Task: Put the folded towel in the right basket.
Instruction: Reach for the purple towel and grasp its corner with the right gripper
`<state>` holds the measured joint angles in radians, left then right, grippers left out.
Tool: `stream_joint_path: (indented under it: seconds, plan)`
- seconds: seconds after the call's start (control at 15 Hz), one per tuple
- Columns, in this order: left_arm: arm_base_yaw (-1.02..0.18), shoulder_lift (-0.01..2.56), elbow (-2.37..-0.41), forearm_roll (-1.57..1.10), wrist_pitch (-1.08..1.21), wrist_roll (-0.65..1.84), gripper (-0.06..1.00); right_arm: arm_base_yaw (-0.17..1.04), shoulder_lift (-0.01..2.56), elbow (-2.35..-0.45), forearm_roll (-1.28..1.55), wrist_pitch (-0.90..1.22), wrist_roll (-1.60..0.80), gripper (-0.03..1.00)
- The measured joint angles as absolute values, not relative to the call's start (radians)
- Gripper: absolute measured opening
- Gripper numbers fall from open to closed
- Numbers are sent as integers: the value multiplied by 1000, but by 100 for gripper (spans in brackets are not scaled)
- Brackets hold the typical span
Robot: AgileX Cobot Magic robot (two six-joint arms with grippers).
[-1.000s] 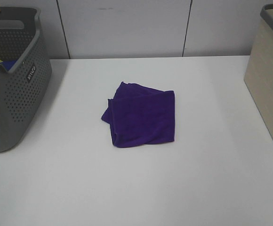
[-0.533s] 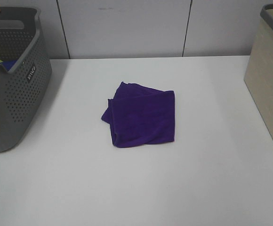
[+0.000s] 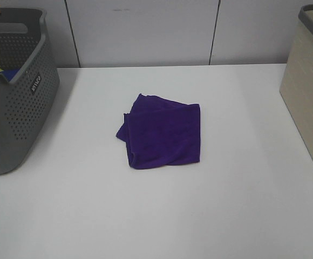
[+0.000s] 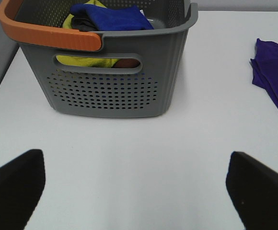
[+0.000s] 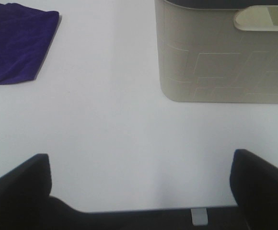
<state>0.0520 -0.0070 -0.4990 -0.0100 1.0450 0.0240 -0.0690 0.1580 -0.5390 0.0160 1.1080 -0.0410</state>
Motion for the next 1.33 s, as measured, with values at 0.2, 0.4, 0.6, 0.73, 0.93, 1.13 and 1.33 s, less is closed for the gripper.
stream_joint_path:
  seconds: [0.2,0.4,0.6,0.73,0.93,1.13,1.33]
  plan:
    - [52,-7,-499,-10,1045,24,99,-69,578,-772,16,1152,-41,97]
    - [52,-7,-499,-10,1045,24,99,-69,920,-997,46,1152,-41,97]
    - [52,-7,-499,-10,1045,24,99,-69,1158,-1134,252,1106,-112,97]
    - [52,-7,-499,-10,1045,24,99,-10,1330,-1212,401,1047,-187,95]
    - [52,-7,-499,-10,1045,24,99,135,1586,-1324,443,979,-192,94]
    - [52,-7,-499,-10,1045,24,99,190,1864,-1463,489,963,-192,94]
    - [52,-7,-499,-10,1045,24,99,190,2065,-1516,485,960,-189,94]
